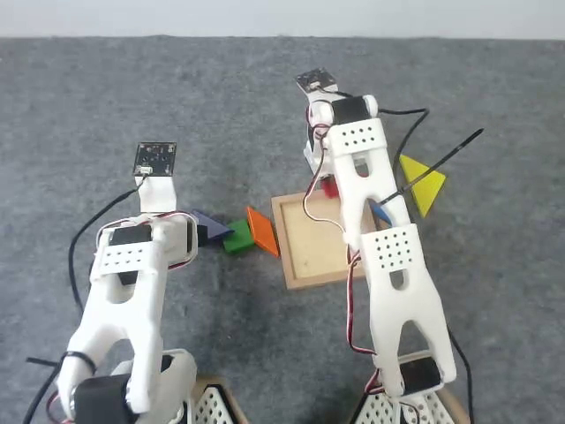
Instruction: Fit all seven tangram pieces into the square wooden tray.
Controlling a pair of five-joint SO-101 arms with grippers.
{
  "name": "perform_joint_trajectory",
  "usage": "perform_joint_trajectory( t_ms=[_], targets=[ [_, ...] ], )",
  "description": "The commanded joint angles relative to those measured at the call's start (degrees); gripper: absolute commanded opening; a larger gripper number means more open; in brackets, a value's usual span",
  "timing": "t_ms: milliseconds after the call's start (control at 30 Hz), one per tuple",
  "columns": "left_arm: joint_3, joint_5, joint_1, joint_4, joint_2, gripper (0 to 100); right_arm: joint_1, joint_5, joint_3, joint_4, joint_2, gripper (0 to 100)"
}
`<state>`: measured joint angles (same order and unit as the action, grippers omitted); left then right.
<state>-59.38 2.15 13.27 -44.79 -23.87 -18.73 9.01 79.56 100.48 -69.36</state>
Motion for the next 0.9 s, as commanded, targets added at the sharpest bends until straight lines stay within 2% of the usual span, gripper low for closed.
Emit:
perform_joint_trajectory(
  t_ms=[0, 300, 533, 733, 867],
  targets=[
    [0.2, -0.4, 0.5, 1.7, -0.2, 22, -0.5, 0.9, -3.5, 2.8, 7.6, 12.1],
    [0.3, -0.4, 0.5, 1.7, -0.2, 22, -0.3, 0.8, -26.5, 2.3, 16.1, 12.3],
    [0.2, -0.4, 0.5, 1.7, -0.2, 22, -1.0, 0.6, -33.1, 2.3, 17.0, 12.3],
    [0.3, -0.4, 0.5, 1.7, -0.2, 22, -7.0, 0.1, -38.0, 2.2, 22.8, 12.3],
    [0.3, -0.4, 0.5, 1.7, -0.2, 22, -10.0, -3.0, -45.1, 0.3, 29.7, 12.3]
  ],
)
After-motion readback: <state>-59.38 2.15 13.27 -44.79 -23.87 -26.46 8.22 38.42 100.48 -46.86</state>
